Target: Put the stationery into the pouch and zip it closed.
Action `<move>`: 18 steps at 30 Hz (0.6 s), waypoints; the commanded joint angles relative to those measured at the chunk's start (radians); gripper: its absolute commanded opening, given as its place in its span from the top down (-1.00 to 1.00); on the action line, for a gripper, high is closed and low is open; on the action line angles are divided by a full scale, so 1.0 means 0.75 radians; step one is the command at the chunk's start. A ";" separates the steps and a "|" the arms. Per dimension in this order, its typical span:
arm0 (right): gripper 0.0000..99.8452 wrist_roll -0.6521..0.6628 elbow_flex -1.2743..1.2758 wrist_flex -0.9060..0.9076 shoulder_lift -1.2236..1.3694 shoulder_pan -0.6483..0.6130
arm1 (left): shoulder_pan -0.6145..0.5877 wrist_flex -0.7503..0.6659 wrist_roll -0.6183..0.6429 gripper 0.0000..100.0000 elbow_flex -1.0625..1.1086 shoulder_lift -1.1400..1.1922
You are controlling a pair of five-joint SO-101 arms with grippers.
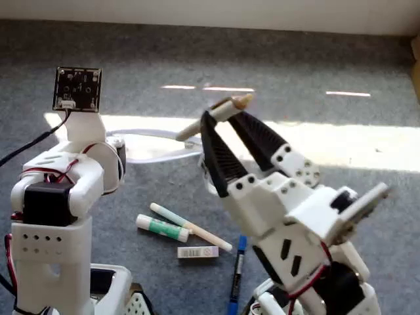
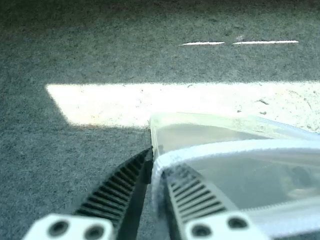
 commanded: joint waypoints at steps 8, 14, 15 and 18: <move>0.99 0.203 0.171 -0.197 0.032 -0.228 | 0.021 0.002 0.018 0.99 -0.044 -0.001; 0.99 0.325 0.349 -0.390 0.030 -0.226 | 0.021 -0.033 0.018 0.99 0.005 -0.003; 0.99 0.336 0.388 -0.422 0.030 -0.224 | 0.021 -0.035 0.018 0.99 0.007 -0.003; 0.99 0.366 0.486 -0.541 0.028 -0.224 | 0.021 -0.035 0.018 0.99 0.009 -0.005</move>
